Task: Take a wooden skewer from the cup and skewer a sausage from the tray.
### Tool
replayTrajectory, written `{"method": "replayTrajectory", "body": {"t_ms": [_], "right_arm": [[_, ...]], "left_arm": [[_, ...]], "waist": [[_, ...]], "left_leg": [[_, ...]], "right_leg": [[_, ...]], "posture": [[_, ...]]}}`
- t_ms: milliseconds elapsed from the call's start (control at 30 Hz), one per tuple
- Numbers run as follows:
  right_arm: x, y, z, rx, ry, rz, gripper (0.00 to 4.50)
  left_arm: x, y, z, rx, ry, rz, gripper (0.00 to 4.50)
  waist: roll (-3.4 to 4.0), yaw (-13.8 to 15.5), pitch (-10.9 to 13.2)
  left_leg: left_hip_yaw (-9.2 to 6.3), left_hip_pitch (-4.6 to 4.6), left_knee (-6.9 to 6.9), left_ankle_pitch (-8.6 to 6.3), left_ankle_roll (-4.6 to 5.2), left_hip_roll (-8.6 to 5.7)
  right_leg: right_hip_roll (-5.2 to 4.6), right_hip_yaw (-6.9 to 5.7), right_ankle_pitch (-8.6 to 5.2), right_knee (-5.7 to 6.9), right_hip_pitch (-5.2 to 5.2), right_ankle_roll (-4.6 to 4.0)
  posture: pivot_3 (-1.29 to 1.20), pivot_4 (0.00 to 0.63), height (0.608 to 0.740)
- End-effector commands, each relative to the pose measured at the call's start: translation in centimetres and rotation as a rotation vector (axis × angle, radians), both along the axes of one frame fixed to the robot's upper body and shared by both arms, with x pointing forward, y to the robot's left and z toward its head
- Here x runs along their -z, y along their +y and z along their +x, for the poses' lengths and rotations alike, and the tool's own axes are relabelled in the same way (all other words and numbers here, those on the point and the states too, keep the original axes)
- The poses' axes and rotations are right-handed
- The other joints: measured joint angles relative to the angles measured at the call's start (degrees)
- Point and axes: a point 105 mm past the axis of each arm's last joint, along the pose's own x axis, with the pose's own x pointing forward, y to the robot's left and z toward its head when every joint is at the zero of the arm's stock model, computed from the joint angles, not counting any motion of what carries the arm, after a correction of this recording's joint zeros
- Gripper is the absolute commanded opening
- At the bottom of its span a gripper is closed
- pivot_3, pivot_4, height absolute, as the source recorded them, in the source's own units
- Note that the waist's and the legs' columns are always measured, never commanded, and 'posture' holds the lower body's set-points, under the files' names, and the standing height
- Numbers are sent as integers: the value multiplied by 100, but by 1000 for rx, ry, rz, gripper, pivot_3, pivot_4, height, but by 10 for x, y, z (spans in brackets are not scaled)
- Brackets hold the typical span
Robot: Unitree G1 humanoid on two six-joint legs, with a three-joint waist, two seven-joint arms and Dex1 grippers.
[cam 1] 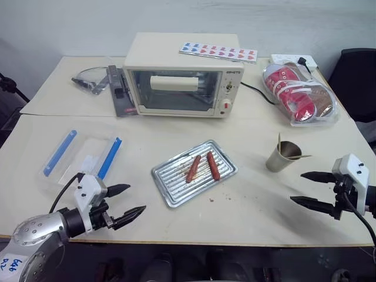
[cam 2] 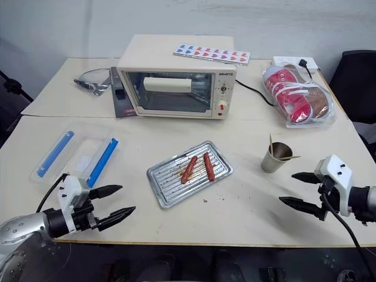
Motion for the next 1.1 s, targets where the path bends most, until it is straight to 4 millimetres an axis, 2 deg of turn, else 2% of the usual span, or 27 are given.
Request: {"method": "replayTrajectory", "body": {"t_ms": [33,167,333,633,700,800,1000,1100], "right_arm": [[-4,1,2,-3,-20,-7,4500],[-3,1,2,6,-22,-7,4500],[7,1,4,63,-38,-32,4500],[6,2,1,176,-95,30,4500],[0,1,0,229,-118,88,4500],[-13,2,-1,303,-156,177,4500],[-38,2,11,473,-279,324,4500],[-48,9,19,515,-315,437,4500]], "left_arm": [[-7,-9,-7,49,-37,13,4482],[-4,-8,-5,31,-38,30,4482],[-2,-7,1,15,-45,40,4482],[-4,-9,4,27,-23,1,4482],[-4,-17,3,83,-2,-9,4482],[-13,-29,2,179,7,-38,4482],[-51,-43,12,314,-18,-131,4482],[-69,-57,16,423,-36,-165,4482]], "waist": [[0,0,0],[0,0,0],[0,0,0],[0,0,0],[1,1,0],[2,1,-1],[2,-4,-1],[1,-17,0]], "left_leg": [[0,0,0,0,0,0],[0,0,0,3,-5,0],[0,0,0,3,-5,0],[0,0,0,4,-8,-1],[0,0,1,4,-8,-1],[-1,0,1,5,-9,-1],[-2,1,2,7,-12,-1],[-1,0,0,9,-15,-1]], "right_leg": [[0,0,0,0,0,0],[0,0,0,-1,0,0],[0,0,0,1,0,0],[0,0,0,2,-1,0],[0,0,0,3,0,0],[0,0,0,6,0,0],[0,0,0,12,-2,0],[2,0,0,14,-5,0]], "posture": [[0,150,740],[0,150,740],[0,150,740],[0,150,740],[0,150,740],[0,150,740],[0,150,740],[0,150,740]]}}
